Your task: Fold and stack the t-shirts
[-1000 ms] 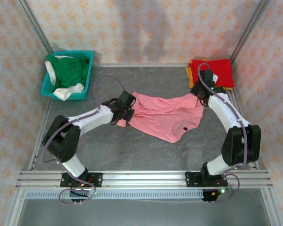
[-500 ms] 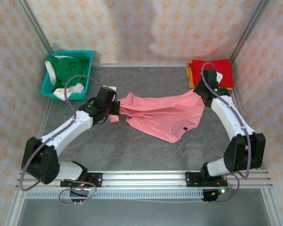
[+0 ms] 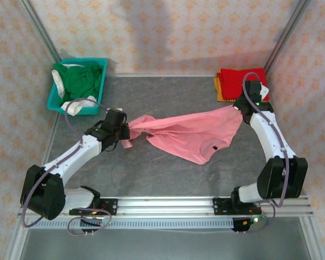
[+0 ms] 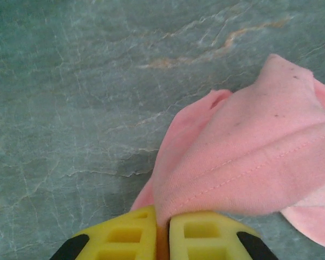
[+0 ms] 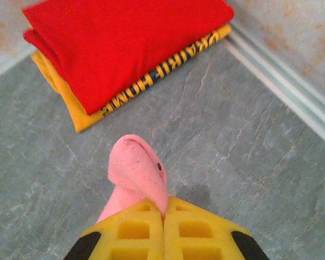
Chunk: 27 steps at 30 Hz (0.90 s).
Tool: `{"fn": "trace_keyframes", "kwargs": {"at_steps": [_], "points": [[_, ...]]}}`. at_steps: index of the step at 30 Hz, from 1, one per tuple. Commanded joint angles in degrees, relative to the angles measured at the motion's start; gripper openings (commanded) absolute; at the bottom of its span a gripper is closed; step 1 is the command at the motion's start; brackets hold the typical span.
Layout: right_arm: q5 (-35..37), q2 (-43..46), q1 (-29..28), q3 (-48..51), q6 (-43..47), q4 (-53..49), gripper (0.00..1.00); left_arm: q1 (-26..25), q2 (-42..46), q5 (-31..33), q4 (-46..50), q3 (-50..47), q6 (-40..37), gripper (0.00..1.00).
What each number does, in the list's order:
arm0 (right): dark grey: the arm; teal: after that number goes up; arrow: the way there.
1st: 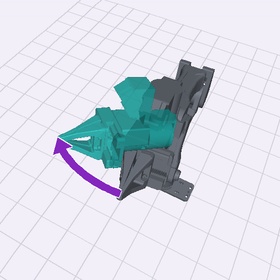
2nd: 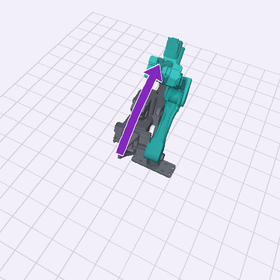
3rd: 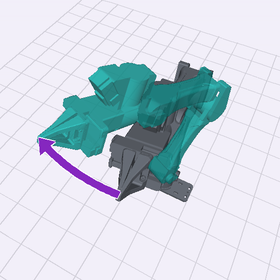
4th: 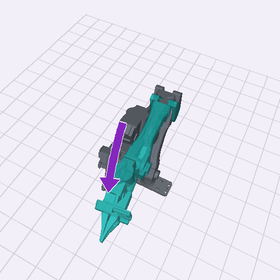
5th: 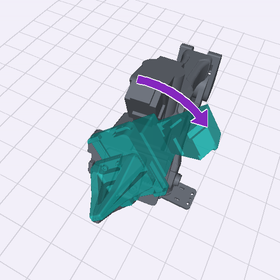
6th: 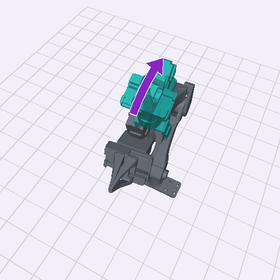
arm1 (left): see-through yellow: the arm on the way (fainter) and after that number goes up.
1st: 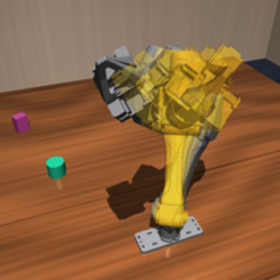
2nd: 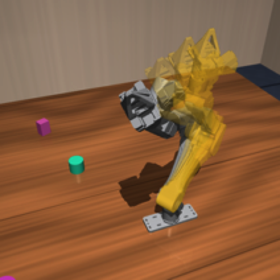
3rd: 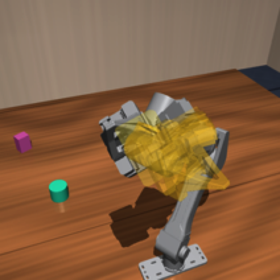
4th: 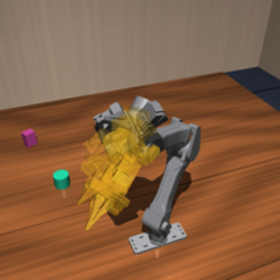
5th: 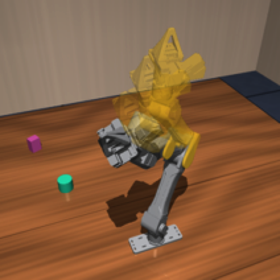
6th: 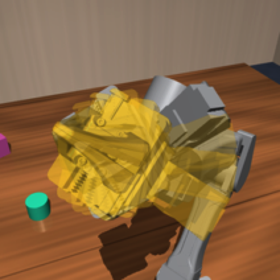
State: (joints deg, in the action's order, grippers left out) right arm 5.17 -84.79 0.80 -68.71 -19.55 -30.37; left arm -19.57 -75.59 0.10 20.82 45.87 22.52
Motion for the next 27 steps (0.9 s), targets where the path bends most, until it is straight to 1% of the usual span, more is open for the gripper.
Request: {"fn": "trace_keyframes", "kwargs": {"at_steps": [1,3,5,6,8,9,12,13,14,15,16,19,21,23,25,27], "points": [[-0.43,-2.35,0.51,0.60,-1.24,1.19,0.00,1.14,-2.35,2.05,-3.39,-0.96,0.66,0.21],[-0.08,-3.54,0.52,0.24,-1.19,1.10,0.00,1.41,-3.69,2.02,-4.00,-0.82,0.60,0.21],[0.10,-4.44,0.61,-0.01,-1.36,1.34,0.00,1.85,-4.98,1.86,-4.73,-0.81,0.63,0.25],[0.19,-4.77,0.69,-0.02,-1.41,1.43,0.00,2.20,-5.53,1.67,-4.73,-0.72,0.67,0.23],[0.10,-5.41,0.71,-0.18,-1.51,1.54,0.00,2.65,-6.63,1.07,-5.60,-0.86,0.63,0.09],[0.10,-5.71,0.78,-0.15,-1.46,1.54,0.00,2.84,-7.07,0.90,-6.01,-0.96,0.60,0.07],[0.33,-6.37,0.78,-0.42,-1.53,1.38,0.00,3.14,-8.79,0.38,-5.80,-0.24,0.48,0.07],[0.24,-6.38,0.78,-0.53,-1.46,1.25,0.00,3.22,-9.12,1.09,-5.00,0.14,1.03,0.11],[0.04,-6.23,0.78,-0.55,-1.38,1.20,0.00,3.31,-9.01,2.07,-4.20,0.41,1.78,0.19],[-0.14,-6.07,0.78,-0.47,-1.39,1.23,0.00,3.31,-8.54,2.86,-3.61,0.44,2.58,0.25],[-0.33,-5.82,0.77,-0.42,-1.28,1.19,0.00,3.33,-7.56,3.90,-2.87,0.26,3.39,0.29],[-1.24,-4.84,0.78,-0.29,-0.95,0.95,0.00,3.15,-1.97,5.53,-2.71,-2.28,6.48,0.47],[-2.44,-4.19,0.78,-0.16,-0.60,0.67,0.00,2.32,1.83,7.32,-1.02,-3.82,9.27,0.48],[-4.29,-3.41,0.78,0.23,-0.23,0.79,0.00,-0.34,3.73,7.83,2.88,-3.30,11.12,0.48],[-5.58,-2.69,0.71,0.49,-0.08,0.29,0.00,-4.60,2.74,7.32,7.44,-1.05,11.90,0.45],[-6.29,-1.89,0.61,0.97,0.23,-0.02,0.00,-8.98,0.07,4.73,10.43,1.10,13.11,0.41]]}}
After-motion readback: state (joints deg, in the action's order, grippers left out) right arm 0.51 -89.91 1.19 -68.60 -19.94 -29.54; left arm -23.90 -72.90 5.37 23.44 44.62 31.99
